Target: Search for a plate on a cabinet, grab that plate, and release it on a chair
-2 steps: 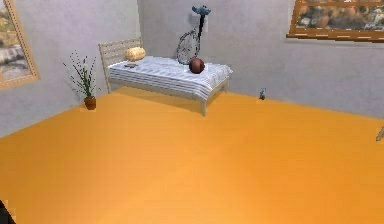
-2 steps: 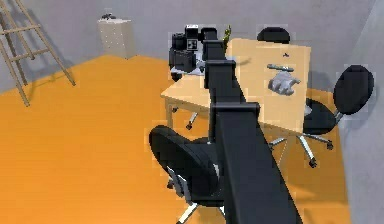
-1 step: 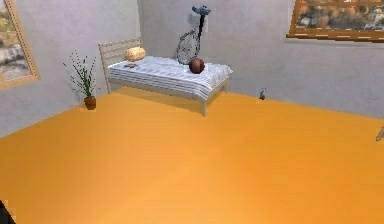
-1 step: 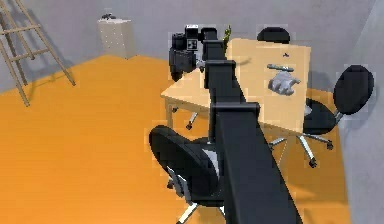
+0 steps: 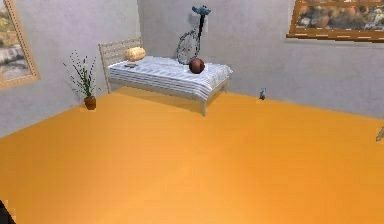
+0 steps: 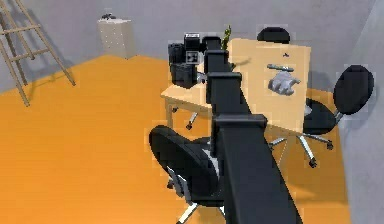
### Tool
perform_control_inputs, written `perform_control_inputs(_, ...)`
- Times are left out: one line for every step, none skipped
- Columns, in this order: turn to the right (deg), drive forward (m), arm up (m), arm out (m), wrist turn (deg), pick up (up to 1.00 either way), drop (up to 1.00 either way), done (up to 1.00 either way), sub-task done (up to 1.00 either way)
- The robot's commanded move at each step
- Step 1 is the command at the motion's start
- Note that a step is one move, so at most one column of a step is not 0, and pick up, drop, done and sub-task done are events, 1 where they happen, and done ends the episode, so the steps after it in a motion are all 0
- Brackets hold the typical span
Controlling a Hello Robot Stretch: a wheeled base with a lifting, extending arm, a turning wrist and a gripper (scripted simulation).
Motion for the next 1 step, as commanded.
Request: perform_control_inputs(0.0,0.00,0.00,0.00,0.0,0.00,0.00,1.00,0.00)
